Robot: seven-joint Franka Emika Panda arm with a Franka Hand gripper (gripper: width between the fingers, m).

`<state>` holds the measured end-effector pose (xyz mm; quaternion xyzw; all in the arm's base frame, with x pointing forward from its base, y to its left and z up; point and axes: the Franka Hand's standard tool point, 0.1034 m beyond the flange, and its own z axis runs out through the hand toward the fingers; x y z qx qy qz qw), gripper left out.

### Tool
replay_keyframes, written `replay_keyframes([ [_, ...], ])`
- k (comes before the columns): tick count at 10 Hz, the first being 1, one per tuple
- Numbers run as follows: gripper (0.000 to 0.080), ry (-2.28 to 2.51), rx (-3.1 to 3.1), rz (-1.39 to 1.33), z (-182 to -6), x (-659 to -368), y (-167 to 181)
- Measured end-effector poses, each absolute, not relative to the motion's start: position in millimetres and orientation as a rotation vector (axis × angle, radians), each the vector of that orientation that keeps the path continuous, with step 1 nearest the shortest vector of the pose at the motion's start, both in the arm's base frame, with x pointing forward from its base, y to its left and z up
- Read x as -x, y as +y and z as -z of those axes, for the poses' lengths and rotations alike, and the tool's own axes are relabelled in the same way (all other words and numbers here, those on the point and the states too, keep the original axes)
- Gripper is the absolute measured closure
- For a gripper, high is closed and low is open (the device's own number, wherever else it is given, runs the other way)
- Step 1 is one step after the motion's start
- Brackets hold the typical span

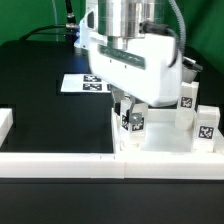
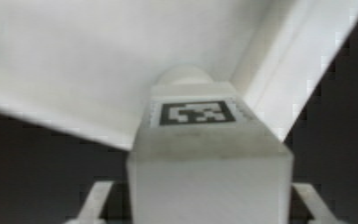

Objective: Assemble square table

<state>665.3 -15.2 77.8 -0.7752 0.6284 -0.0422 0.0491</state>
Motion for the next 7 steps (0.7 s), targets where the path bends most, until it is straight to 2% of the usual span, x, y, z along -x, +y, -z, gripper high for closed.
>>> replay_keyframes([
  [2,0.0511,2.210,1.934,0.006,-77.5,-662.6,-16.5],
  [6,0.0511,2.277,1.849,-0.011,-76.7,-662.2,-16.8],
  [7,0.0347,2.198,1.998,0.025,-76.3,-661.2,-12.6],
])
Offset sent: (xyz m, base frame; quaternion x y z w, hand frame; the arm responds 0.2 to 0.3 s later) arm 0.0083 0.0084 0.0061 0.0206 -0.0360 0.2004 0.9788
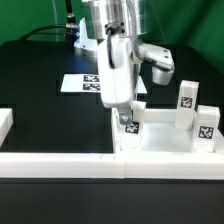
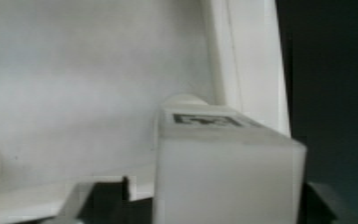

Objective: Assemble square table

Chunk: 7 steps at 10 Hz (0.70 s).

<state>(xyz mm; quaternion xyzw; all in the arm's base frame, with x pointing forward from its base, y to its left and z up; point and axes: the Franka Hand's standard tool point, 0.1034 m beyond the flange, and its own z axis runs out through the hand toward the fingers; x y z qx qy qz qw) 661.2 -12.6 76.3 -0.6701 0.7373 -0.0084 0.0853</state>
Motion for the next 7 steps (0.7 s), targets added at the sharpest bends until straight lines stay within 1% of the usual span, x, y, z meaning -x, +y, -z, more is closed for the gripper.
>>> replay_keyframes([
  [1,0.0347,2.011,2.224,0.064,-77.4,-662,-5],
  [2,0.0200,1.775,2.414,0.080,-78.4,-664,3],
  [3,0.0200,1.628,2.515,0.085,-78.7,-664,7],
  [4,0.0159,1.579,2.549,0.092,-77.8,-664,5],
  [7,0.0151,1.304,2.715,0.120,-77.8,-664,2],
])
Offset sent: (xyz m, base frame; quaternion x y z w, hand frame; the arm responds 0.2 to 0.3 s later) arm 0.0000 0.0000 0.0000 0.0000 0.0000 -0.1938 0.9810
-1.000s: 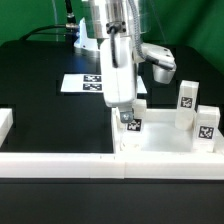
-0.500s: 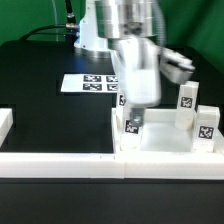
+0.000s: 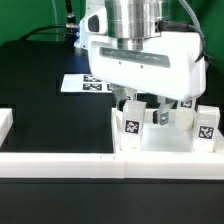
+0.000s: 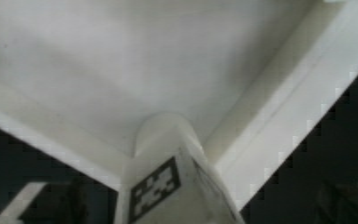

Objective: Assemble square table

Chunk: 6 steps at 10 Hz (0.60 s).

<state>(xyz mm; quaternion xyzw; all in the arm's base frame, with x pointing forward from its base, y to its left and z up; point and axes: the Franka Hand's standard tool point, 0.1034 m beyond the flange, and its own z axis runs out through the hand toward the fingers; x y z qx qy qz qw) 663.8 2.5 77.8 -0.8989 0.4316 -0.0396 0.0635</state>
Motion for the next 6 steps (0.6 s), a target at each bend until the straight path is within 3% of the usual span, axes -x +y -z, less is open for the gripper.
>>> replay_keyframes([
  [2,0.0151,0.702,2.999,0.144,-80.5,-667.6,-3.1],
  [5,0.0173,0.705,2.998,0.139,-80.9,-670.6,-4.8],
  [6,0.0346,0.721,2.994,0.138,-80.8,-670.5,-5.0],
])
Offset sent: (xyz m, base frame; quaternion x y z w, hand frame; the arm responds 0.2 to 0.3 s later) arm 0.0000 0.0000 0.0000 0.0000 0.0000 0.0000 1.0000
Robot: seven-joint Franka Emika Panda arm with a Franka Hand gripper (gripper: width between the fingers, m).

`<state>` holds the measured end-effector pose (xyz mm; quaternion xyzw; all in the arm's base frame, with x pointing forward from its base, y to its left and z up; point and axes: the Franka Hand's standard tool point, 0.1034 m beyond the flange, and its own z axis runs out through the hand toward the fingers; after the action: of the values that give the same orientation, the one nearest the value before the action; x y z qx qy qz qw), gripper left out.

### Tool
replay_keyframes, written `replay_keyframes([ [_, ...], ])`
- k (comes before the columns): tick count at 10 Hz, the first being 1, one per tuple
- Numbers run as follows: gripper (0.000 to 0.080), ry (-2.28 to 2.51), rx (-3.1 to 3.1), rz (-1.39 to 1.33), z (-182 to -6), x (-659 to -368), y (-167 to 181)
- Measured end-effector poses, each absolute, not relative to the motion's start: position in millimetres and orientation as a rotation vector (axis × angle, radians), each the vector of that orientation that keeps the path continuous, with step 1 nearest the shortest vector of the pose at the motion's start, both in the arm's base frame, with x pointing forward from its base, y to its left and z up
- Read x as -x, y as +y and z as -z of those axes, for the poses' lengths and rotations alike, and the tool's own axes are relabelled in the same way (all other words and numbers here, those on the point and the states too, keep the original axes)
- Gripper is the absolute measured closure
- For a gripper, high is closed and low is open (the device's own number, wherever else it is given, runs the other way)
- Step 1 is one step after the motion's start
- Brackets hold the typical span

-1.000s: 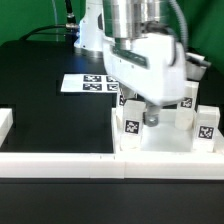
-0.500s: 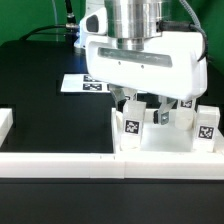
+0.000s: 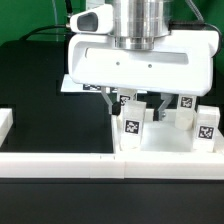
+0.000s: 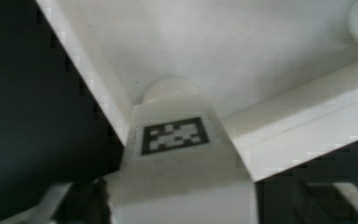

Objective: Assemble square table

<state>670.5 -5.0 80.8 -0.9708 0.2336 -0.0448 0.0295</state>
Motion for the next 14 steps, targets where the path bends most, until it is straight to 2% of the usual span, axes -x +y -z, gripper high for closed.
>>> replay_keyframes([
  [1,0.0504,0.831,2.963,0.134,-80.7,-670.4,-5.8],
  [4,0.0503,1.204,2.827,0.106,-79.4,-668.3,-9.4],
  [8,0.0506,2.121,2.122,-0.115,-81.3,-668.4,-4.7],
  [11,0.0506,2.211,2.023,-0.120,-81.1,-669.0,-7.5],
  [13,0.0266,2.152,2.088,-0.110,-81.1,-668.9,-7.5],
  [14,0.0266,1.948,2.302,-0.045,-82.0,-672.0,-6.9],
])
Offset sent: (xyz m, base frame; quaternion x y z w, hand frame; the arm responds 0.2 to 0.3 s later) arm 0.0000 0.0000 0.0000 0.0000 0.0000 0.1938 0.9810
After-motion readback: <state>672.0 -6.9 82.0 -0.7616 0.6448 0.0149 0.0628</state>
